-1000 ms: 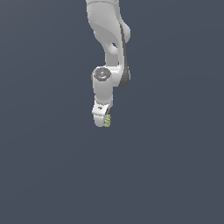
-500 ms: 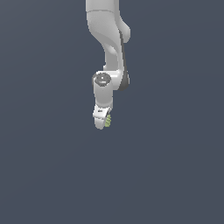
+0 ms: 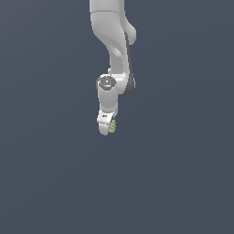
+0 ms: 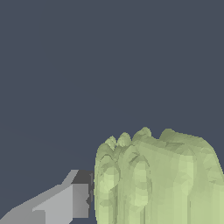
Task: Pick up the object and move it to a goal position.
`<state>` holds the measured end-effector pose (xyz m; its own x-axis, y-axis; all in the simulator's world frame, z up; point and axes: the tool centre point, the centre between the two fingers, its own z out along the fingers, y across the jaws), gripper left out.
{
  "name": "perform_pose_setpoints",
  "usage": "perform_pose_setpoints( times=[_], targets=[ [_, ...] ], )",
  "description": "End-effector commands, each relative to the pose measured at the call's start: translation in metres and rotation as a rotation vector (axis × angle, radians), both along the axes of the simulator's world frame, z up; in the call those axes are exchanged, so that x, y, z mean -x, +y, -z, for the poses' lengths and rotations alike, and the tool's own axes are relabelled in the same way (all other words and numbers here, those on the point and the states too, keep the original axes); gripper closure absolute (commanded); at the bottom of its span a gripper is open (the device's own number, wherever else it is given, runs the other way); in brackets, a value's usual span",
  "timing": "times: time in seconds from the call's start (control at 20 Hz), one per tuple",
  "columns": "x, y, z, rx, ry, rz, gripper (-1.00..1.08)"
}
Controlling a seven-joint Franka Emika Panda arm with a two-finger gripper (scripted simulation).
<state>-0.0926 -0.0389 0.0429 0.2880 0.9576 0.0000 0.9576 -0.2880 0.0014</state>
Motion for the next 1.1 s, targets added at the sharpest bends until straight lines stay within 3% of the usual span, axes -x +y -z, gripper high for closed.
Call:
perform_pose_setpoints(
  times=[0.0,0.5,1.05],
  targets=[
    [-0.001,-0.001,-0.001,0.0,0.0,0.0,1.08],
    [-0.017,-0.021,-0.032,-0.001,0.0,0.0,1.08],
    [-0.058,-0.074,-0.111,-0.004,0.0,-0.001,1.08]
  ],
)
